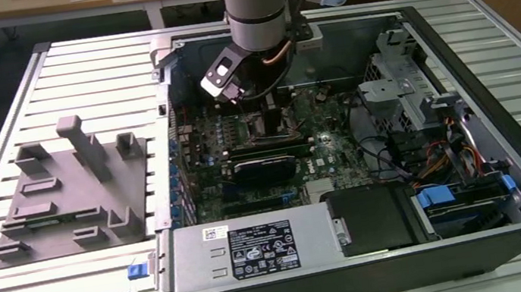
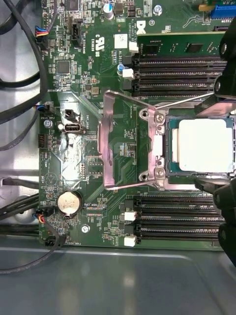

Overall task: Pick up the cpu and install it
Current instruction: 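Place the cpu into insertion slot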

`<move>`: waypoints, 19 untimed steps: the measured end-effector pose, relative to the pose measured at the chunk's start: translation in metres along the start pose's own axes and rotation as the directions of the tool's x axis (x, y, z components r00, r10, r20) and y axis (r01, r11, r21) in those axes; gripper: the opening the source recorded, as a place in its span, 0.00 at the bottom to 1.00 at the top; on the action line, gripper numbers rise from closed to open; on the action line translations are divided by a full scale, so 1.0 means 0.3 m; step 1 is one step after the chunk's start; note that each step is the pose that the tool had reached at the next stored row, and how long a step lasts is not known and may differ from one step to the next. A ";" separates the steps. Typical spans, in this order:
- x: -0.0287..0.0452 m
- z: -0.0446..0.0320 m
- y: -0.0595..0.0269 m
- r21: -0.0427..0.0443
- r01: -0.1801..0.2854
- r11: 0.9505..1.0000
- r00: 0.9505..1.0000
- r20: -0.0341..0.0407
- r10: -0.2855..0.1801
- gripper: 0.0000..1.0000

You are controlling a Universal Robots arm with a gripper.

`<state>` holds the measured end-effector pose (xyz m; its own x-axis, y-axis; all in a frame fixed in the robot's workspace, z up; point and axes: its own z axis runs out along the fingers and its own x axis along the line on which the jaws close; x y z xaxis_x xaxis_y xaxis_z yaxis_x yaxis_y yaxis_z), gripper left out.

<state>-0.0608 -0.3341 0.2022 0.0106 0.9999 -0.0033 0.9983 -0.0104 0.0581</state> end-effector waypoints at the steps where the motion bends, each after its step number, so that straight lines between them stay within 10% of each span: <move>1: 0.000 0.000 0.000 0.000 0.000 1.000 1.000 0.000 0.000 0.60; 13: 0.000 0.000 0.000 0.000 0.000 1.000 1.000 0.001 0.000 0.13; 19: 0.000 0.001 0.000 0.000 0.000 1.000 1.000 0.002 0.000 0.11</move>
<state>-0.0607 -0.3341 0.2019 0.0107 0.9999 -0.0056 0.9983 -0.0103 0.0582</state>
